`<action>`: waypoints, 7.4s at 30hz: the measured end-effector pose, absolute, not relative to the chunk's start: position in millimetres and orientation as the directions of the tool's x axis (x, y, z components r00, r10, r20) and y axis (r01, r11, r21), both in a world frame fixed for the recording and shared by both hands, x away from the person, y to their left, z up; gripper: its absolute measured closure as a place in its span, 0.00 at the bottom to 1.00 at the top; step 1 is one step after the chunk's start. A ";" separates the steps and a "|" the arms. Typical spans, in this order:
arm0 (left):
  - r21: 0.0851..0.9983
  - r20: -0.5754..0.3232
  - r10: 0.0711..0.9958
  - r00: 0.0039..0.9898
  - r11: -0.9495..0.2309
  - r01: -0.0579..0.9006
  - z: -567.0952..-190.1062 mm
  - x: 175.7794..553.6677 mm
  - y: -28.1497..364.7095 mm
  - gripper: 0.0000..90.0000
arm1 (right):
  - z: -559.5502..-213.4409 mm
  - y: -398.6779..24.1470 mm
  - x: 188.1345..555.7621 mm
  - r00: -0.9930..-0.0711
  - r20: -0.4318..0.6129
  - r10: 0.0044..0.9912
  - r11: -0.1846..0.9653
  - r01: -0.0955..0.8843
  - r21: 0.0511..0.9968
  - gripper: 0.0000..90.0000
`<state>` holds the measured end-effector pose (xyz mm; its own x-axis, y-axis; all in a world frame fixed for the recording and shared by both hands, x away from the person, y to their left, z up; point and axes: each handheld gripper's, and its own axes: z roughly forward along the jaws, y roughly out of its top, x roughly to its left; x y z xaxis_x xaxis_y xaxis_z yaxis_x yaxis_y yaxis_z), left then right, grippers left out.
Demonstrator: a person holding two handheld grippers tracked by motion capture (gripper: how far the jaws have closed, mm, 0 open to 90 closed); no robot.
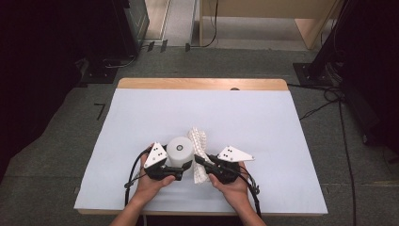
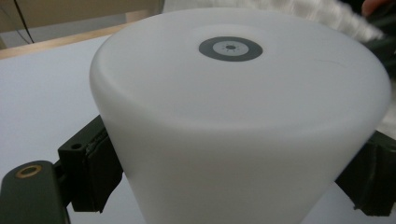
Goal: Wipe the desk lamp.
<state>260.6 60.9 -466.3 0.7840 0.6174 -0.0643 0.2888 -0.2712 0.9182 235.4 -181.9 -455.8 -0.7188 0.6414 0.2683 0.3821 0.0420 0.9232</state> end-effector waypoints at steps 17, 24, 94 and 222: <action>0.935 -0.072 0.627 0.776 -0.228 0.271 -459.7 263.3 70.9 0.10 | -482.2 -174.7 243.8 -0.704 0.292 0.647 0.107 0.463 0.880 0.88; 0.919 -0.018 0.607 0.794 -0.303 0.252 -466.0 259.6 57.6 0.10 | -457.6 -184.9 238.3 -0.706 0.285 0.648 0.038 0.404 0.914 0.88; 0.928 -0.121 0.595 0.795 -0.216 0.303 -464.1 263.3 70.8 0.10 | -464.1 -177.4 235.2 -0.726 0.254 0.639 0.070 0.383 0.921 0.88; 0.926 -0.059 0.607 0.793 -0.263 0.270 -457.1 260.9 69.7 0.10 | -464.9 -176.0 236.9 -0.713 0.294 0.637 0.059 0.425 0.903 0.88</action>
<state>260.9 69.7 -457.1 0.7928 0.6065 -0.0595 0.2705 -0.2627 0.9262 236.9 -176.0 -464.9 -0.7131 0.6367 0.2935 0.4249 0.0594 0.9033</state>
